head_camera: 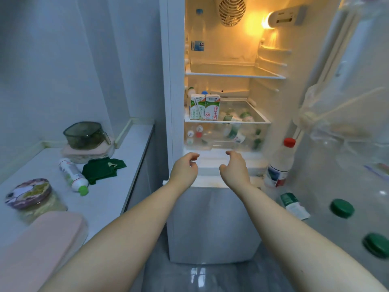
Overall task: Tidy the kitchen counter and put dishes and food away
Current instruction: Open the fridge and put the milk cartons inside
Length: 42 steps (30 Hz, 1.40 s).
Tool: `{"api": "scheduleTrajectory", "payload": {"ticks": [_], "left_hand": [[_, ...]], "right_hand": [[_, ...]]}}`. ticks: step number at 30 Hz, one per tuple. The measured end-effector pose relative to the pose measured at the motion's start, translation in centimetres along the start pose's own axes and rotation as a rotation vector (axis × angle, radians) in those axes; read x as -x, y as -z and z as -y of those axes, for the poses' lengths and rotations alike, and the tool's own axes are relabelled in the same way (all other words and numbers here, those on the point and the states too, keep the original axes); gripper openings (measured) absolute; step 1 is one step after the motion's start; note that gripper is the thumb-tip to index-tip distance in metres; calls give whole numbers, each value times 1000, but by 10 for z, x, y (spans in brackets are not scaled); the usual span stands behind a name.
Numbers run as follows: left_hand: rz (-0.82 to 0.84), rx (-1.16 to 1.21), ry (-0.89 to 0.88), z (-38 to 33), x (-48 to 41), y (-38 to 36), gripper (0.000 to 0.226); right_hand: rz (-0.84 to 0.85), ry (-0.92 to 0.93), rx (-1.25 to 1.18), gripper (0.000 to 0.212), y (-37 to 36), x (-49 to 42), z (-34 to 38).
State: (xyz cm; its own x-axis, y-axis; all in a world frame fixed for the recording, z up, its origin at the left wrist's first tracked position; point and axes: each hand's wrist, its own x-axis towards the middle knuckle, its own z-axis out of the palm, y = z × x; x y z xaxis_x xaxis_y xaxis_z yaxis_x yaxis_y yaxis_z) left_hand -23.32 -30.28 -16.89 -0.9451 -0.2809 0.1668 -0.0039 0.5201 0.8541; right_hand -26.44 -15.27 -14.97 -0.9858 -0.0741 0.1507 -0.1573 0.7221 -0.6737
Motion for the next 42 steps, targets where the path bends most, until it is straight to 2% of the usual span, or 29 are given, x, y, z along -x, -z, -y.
{"api": "scheduleTrajectory", "payload": {"ticks": [7,12,19,25,27,29,32,34,38,42], "left_hand": [[-57,3,67,-8,79,-4,35],[-129,-34,120,-16,137,-19,31],[-287,20,226,-51,239,-62,32],[-257,5,269,-85,309,-104,30],[-250,-13,278,-94,321,-111,32],[-255,-22,290,-99,330,-114,33],[-258,-13,309,-106,345,-121,35],[-235,-20,317,-105,351,-126,35],[-176,-47,324,-102,364,-129,36],[-172,-81,315,-99,371,-121,37]], "right_hand": [[24,42,141,49,35,61,-14],[34,154,260,47,67,108,-34],[149,491,530,42,133,203,-81],[201,919,1070,32,203,257,-121],[283,1008,1233,38,230,268,-130],[375,1042,1376,56,253,276,-136],[503,987,1628,90,271,283,-148],[558,905,1789,98,268,279,-157],[526,936,1890,66,268,277,-169],[503,1057,1818,53,267,281,-167]]}}
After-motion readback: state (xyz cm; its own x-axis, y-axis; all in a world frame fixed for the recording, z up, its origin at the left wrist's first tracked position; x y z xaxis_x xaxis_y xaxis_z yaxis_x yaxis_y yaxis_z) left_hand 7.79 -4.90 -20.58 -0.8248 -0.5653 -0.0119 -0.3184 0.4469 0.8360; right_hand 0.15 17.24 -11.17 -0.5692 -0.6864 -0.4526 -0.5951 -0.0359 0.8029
